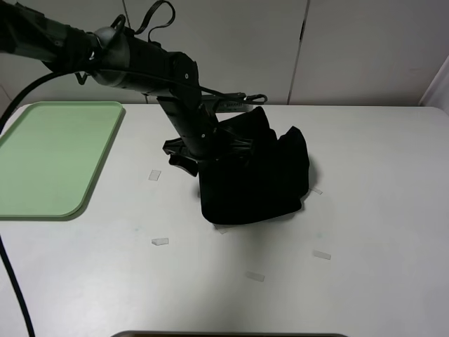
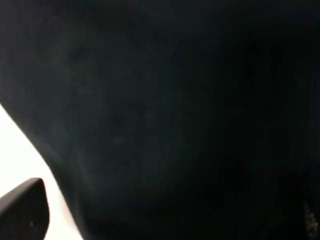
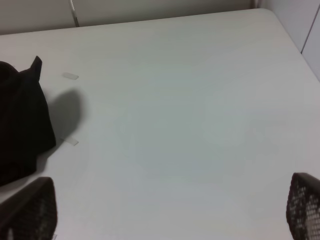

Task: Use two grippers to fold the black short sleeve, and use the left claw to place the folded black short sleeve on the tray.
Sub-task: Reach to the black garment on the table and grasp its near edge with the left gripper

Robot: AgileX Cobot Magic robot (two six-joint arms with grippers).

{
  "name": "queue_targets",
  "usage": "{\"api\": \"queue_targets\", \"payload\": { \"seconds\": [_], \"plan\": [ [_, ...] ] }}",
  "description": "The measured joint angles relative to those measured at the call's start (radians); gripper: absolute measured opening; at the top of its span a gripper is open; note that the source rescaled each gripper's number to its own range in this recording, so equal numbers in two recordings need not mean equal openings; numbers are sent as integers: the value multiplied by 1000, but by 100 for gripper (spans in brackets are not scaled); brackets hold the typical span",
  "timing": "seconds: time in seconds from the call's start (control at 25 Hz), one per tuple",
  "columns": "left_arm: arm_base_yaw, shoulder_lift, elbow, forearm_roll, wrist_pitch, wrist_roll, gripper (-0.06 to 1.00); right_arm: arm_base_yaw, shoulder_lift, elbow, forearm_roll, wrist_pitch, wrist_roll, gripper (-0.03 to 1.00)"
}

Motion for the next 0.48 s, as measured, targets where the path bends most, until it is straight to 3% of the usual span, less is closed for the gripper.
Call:
{"api": "queue_targets", "payload": {
  "seconds": [0.48],
  "plan": [
    [-49,48,71,7,-166,-92,100,0,0,0,0,0,0,100]
  ]
}}
